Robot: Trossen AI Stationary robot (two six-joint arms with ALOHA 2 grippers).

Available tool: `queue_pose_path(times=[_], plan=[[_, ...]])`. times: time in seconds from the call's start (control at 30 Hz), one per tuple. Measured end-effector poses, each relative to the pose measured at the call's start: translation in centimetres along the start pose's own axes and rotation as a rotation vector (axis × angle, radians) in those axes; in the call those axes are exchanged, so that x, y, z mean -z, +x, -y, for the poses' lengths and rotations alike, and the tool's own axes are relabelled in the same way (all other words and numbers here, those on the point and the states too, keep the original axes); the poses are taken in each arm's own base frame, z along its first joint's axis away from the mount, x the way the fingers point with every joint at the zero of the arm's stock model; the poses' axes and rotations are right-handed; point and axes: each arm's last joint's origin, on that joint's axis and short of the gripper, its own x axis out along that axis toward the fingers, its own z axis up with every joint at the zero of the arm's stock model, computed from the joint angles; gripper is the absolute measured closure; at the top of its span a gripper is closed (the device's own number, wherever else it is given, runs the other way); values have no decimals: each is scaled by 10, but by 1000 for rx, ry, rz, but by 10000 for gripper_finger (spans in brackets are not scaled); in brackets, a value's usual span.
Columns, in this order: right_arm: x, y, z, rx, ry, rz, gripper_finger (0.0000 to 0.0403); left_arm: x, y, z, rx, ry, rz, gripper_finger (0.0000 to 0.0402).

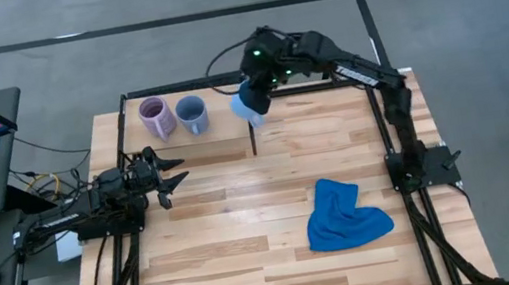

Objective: Stack small to large cups/mugs on shelf
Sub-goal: Put the blue cup on the shelf

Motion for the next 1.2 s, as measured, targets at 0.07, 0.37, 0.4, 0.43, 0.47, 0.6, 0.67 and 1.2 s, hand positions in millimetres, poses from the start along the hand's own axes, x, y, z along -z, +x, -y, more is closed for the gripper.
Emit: queue_pose_path(times=[0.07,0.37,0.4,0.43,0.47,0.6,0.67,1.2], plan=[[-2,11,0,-2,-1,-25,386,0,0,0,0,-2,0,221],[-7,35,-1,-11,16,-1,386,0,0,0,0,-1,0,221],[-8,34,-2,-12,15,11,386,0,0,0,0,-1,0,221],[-10,34,-3,-14,14,29,386,0,0,0,0,-1,0,221],[-12,34,-4,-17,13,44,386,0,0,0,0,-1,0,221],[-17,28,-9,-40,-11,104,386,0,0,0,0,0,0,221],[-18,26,-10,-43,-16,118,386,0,0,0,0,-1,0,221],[-18,30,-12,-33,-30,119,386,0,0,0,0,-1,0,221]])
